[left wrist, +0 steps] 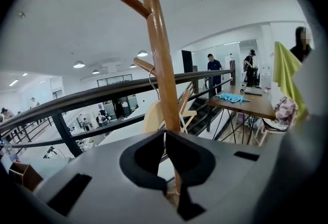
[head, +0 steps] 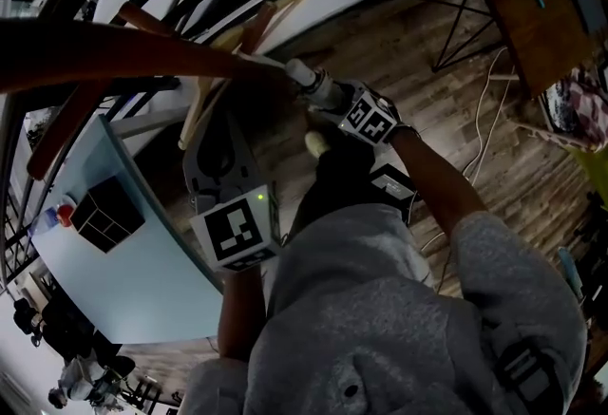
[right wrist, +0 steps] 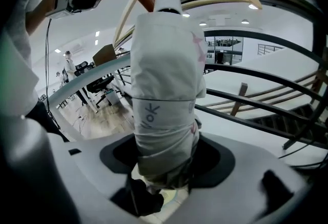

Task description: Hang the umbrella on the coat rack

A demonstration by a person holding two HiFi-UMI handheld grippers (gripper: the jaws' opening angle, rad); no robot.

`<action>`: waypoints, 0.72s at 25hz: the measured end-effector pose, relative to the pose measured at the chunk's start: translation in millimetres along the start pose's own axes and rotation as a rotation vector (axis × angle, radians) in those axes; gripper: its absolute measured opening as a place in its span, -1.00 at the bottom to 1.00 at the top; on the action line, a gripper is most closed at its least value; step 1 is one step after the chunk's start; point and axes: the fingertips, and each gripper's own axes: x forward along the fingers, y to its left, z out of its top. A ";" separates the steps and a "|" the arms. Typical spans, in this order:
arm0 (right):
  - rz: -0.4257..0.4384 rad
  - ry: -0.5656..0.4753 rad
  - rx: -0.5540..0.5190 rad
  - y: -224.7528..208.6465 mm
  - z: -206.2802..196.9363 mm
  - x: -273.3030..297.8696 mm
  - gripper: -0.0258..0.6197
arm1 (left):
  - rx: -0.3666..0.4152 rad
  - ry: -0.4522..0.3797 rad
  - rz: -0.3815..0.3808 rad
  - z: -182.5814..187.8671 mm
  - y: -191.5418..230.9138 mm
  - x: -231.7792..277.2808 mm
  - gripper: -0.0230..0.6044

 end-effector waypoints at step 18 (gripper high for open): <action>0.036 0.070 0.129 -0.3 16.3 32.6 -0.06 | 0.027 0.008 0.036 -2.6 11.6 -7.1 -0.85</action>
